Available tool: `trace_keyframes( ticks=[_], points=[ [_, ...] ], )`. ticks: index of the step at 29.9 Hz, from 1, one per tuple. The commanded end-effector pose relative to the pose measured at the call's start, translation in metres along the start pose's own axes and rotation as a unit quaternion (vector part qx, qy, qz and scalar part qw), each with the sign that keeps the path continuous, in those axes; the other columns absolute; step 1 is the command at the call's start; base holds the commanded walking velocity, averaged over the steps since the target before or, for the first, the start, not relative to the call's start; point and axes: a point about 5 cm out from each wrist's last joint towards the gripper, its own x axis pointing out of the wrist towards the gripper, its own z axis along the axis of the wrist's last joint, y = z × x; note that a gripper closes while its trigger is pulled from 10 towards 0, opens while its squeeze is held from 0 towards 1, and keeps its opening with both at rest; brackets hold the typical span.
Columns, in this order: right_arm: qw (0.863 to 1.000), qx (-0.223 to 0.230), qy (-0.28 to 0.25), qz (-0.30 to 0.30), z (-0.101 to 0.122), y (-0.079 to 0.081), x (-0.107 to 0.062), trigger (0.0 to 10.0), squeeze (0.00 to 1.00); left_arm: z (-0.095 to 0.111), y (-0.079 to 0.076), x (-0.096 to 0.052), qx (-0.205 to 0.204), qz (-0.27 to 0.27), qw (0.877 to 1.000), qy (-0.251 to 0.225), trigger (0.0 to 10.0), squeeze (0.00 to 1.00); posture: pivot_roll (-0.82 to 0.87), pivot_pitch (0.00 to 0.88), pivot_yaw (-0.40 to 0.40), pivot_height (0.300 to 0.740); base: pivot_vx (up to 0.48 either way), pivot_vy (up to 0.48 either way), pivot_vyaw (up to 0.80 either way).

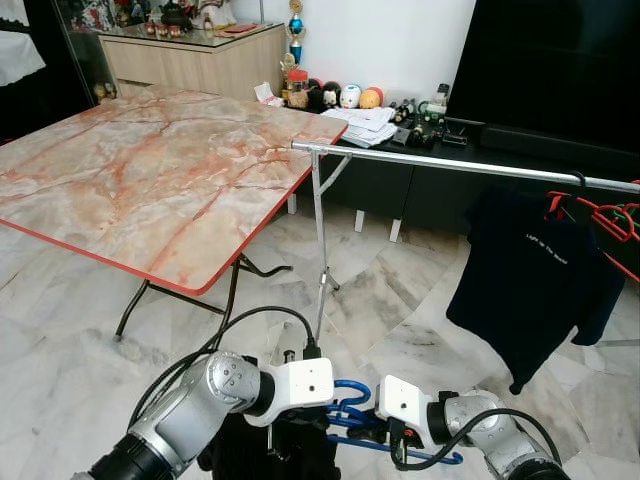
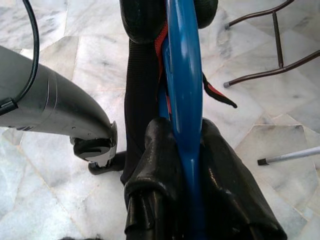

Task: Hang hanger

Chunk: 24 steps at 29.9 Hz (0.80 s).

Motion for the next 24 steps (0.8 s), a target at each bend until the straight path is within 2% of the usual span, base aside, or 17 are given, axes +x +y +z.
trace_keyframes(
  ticks=[1,2,5,6,7,17,24],
  points=[
    [0.999,0.014,-0.019,-0.033,0.003,-0.006,-0.003,0.0,0.00,0.006,0.003,-0.001,0.020,-0.004,1.000,-0.010,4.4,0.00,0.14,0.000,0.014,0.740,0.000,0.000,0.00],
    [0.999,0.014,-0.018,-0.033,0.002,-0.006,-0.003,0.0,0.00,0.005,0.003,-0.002,0.020,-0.001,1.000,-0.009,10.0,0.00,0.14,0.000,0.014,0.740,0.000,0.000,0.00],
    [0.999,0.016,-0.017,-0.035,0.001,-0.006,-0.003,0.0,0.00,0.006,0.004,-0.004,0.009,-0.003,1.000,-0.017,10.0,0.00,0.14,0.000,0.013,0.740,0.000,0.000,0.00],
    [0.999,0.017,-0.017,-0.035,0.000,-0.005,-0.004,0.0,0.00,0.006,0.005,-0.005,0.008,0.002,1.000,-0.019,10.0,0.71,0.15,0.000,0.013,0.740,0.000,0.000,0.00],
    [0.999,0.019,-0.016,-0.036,-0.001,-0.005,-0.003,0.0,0.00,0.006,0.004,-0.006,0.007,-0.003,1.000,-0.021,10.0,1.00,0.15,0.000,0.013,0.740,0.000,0.000,0.00],
    [0.998,0.041,-0.018,-0.053,-0.009,0.000,-0.003,0.0,0.00,0.006,0.017,-0.022,0.004,0.030,0.999,-0.034,10.0,1.00,0.15,0.000,0.012,0.740,0.000,0.000,0.00],
    [0.990,0.057,-0.028,-0.123,-0.012,-0.006,-0.006,0.0,0.00,0.004,0.030,-0.035,0.006,0.080,0.996,-0.035,10.0,1.00,0.15,0.000,0.011,0.740,0.000,0.000,0.00]
  ],
)
